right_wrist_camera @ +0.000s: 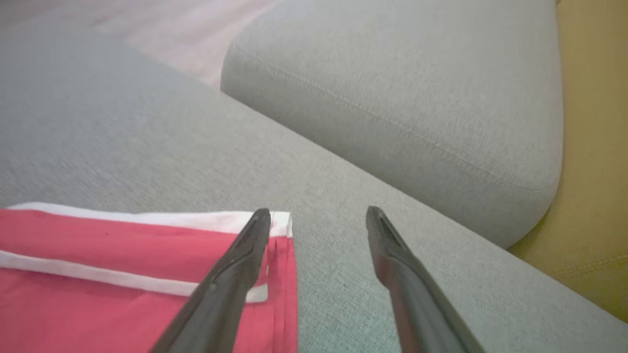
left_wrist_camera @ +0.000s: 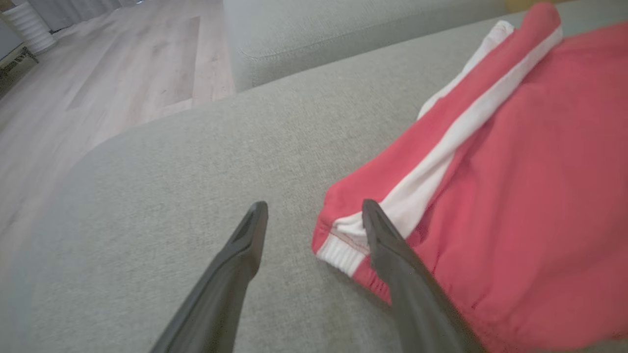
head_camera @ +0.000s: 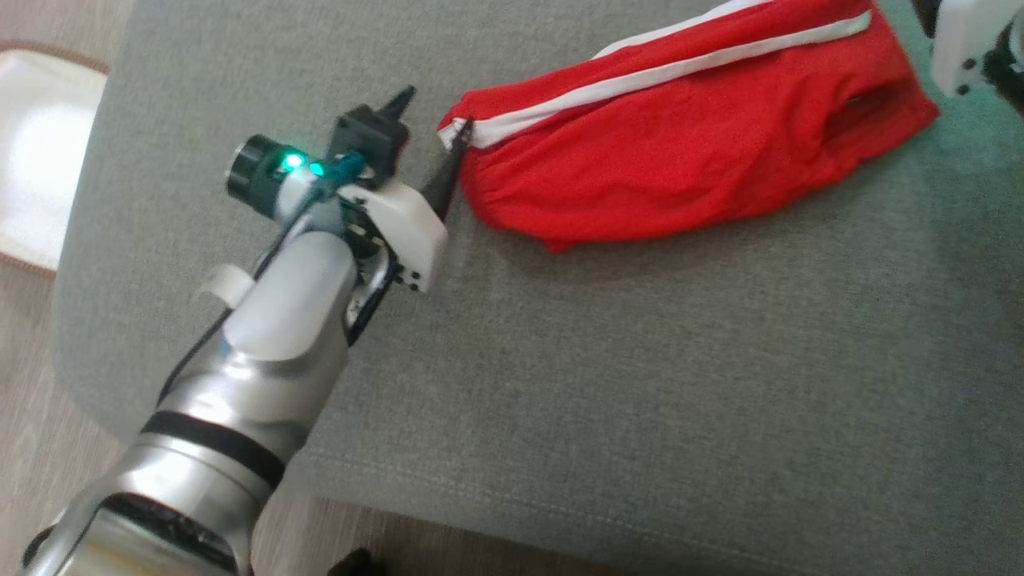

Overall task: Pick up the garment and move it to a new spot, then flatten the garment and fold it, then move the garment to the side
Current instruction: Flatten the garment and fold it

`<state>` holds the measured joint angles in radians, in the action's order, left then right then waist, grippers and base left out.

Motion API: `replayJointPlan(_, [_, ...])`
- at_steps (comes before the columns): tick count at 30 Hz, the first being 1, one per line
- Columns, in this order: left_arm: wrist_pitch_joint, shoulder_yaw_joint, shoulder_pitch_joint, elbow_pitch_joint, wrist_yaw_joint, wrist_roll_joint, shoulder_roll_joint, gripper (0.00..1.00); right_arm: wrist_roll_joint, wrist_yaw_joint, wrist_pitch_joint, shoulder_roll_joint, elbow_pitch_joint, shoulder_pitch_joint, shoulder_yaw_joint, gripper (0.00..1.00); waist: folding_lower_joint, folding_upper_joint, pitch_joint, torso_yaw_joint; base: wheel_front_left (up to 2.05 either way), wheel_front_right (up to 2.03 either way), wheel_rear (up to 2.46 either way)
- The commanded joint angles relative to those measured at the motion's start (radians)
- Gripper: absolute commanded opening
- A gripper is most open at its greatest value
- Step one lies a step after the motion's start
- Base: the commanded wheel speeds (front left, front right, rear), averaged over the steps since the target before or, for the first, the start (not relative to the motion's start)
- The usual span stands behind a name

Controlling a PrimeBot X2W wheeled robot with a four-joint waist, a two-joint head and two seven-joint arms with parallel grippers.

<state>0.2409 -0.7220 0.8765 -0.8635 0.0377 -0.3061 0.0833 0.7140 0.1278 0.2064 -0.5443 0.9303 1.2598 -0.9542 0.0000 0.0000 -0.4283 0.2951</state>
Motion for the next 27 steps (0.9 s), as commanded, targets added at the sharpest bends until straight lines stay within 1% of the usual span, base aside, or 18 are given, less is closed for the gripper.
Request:
replayJointPlan(1, [0.015,0.048,0.030,0.018,-0.012,-0.014,0.046,1.00,0.016,0.003,-0.046,0.015,-0.012,-0.013,0.013,1.00,0.0000,0.0000,0.029,-0.023,0.00,0.00,0.00])
replayJointPlan(6, [0.020,0.099,-0.012,0.043,-0.050,-0.040,0.076,1.00,0.059,0.003,-0.227,0.048,-0.008,-0.088,0.045,1.00,0.0000,0.0000,0.098,-0.070,0.00,0.00,0.00])
replayJointPlan(10, [0.020,0.156,-0.075,0.133,-0.090,-0.055,0.100,1.00,0.075,0.003,-0.371,0.068,-0.009,-0.158,0.072,1.00,0.0000,0.0000,0.159,-0.107,0.00,0.00,0.00])
replayJointPlan(13, [0.021,0.204,-0.144,0.213,-0.115,-0.068,0.108,1.00,0.081,0.003,-0.437,0.082,-0.011,-0.218,0.101,1.00,0.0000,0.0000,0.205,-0.129,0.00,0.00,0.00])
replayJointPlan(15, [0.021,0.235,-0.196,0.268,-0.131,-0.074,0.109,1.00,0.072,0.003,-0.458,0.090,-0.018,-0.260,0.129,1.00,0.0000,0.0000,0.234,-0.144,0.00,0.00,0.00])
replayJointPlan(18, [0.021,0.281,-0.282,0.349,-0.151,-0.077,0.105,1.00,0.029,0.003,-0.467,0.099,-0.047,-0.331,0.173,1.00,0.0000,0.0000,0.275,-0.168,0.00,0.00,0.00])
replayJointPlan(22, [0.021,0.338,-0.398,0.444,-0.173,-0.066,0.096,1.00,-0.069,0.003,-0.468,0.117,-0.140,-0.446,0.330,1.00,0.0000,0.0000,0.313,-0.203,0.00,0.00,0.00])
replayJointPlan(27, [0.021,0.377,-0.528,0.525,-0.178,-0.022,0.083,1.00,-0.232,0.003,-0.468,0.196,-0.280,-0.655,0.539,1.00,0.0000,0.0000,0.346,-0.243,0.00,0.00,0.00])
